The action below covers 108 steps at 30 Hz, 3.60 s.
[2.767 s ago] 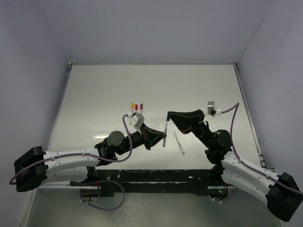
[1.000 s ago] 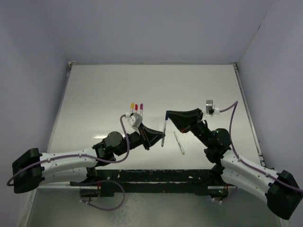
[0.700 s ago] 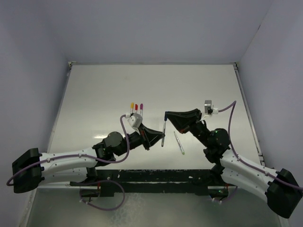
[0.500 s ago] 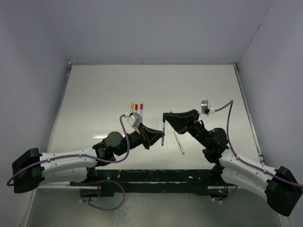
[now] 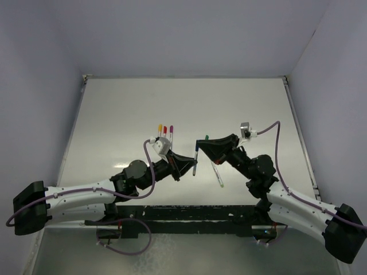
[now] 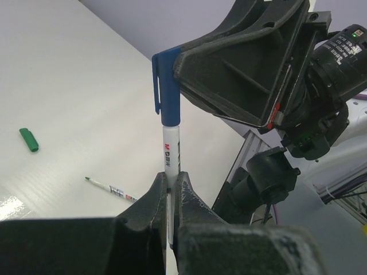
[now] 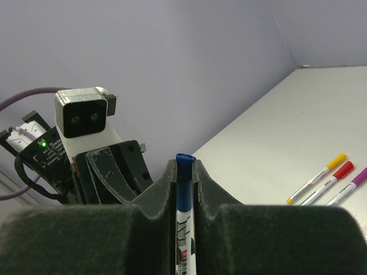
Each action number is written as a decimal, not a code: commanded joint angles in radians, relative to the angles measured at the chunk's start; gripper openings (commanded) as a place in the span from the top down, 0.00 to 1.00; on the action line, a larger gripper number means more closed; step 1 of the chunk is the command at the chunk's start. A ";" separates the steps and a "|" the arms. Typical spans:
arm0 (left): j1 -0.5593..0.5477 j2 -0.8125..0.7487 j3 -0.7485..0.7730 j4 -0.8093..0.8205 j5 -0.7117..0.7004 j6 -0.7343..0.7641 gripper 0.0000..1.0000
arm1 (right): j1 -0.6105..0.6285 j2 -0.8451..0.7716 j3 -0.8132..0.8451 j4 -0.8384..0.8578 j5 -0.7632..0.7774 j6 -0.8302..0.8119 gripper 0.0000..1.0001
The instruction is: Insert the pens into the pen caps
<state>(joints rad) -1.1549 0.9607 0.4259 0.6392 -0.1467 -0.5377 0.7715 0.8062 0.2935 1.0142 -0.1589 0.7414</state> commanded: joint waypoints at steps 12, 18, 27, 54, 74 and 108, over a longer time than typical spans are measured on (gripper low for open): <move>-0.002 0.004 0.101 0.162 -0.087 0.087 1.00 | 0.040 0.025 -0.001 -0.203 -0.041 -0.055 1.00; -0.002 -0.017 0.143 0.147 -0.119 0.139 1.00 | 0.076 0.005 -0.004 -0.312 0.027 -0.095 1.00; -0.002 -0.022 0.172 0.212 -0.154 0.215 1.00 | 0.128 0.046 -0.012 -0.356 0.075 -0.111 1.00; 0.000 -0.100 0.194 0.256 -0.217 0.318 1.00 | 0.270 0.166 -0.002 -0.444 0.249 -0.119 1.00; 0.001 -0.089 0.156 0.114 -0.292 0.289 1.00 | 0.279 0.091 0.076 -0.560 0.388 -0.158 1.00; 0.440 0.676 0.577 -0.636 -0.032 -0.047 1.00 | 0.280 -0.068 0.391 -1.567 1.028 0.246 0.00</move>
<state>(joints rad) -0.7509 1.5883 0.9257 0.0299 -0.2459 -0.5343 1.0508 0.7406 0.6296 -0.5373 0.8162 0.9573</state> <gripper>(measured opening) 0.034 0.997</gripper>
